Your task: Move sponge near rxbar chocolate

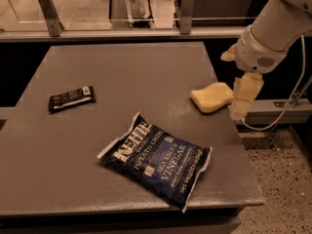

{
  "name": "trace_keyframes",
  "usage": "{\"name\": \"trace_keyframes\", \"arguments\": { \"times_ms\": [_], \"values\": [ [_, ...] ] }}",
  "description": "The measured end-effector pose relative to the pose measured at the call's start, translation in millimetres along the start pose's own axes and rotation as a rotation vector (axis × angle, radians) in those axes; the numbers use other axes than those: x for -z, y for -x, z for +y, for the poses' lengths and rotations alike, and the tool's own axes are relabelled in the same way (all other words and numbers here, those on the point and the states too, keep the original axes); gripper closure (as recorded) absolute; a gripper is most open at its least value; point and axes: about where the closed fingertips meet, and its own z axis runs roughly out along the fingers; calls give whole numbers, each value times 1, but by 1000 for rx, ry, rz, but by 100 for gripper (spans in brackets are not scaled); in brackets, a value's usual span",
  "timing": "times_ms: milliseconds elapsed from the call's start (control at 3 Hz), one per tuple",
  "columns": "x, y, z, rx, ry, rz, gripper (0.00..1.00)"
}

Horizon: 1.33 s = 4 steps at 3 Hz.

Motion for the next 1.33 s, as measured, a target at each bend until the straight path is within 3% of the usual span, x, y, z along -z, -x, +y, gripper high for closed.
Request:
{"name": "trace_keyframes", "arguments": {
  "times_ms": [333,667,1333],
  "values": [
    [-28,-6,-12,5,54,-23,0],
    [-47,-3,-19,26,81,-43,18],
    [-73,4,-19,70,109,-58,64]
  ]
}}
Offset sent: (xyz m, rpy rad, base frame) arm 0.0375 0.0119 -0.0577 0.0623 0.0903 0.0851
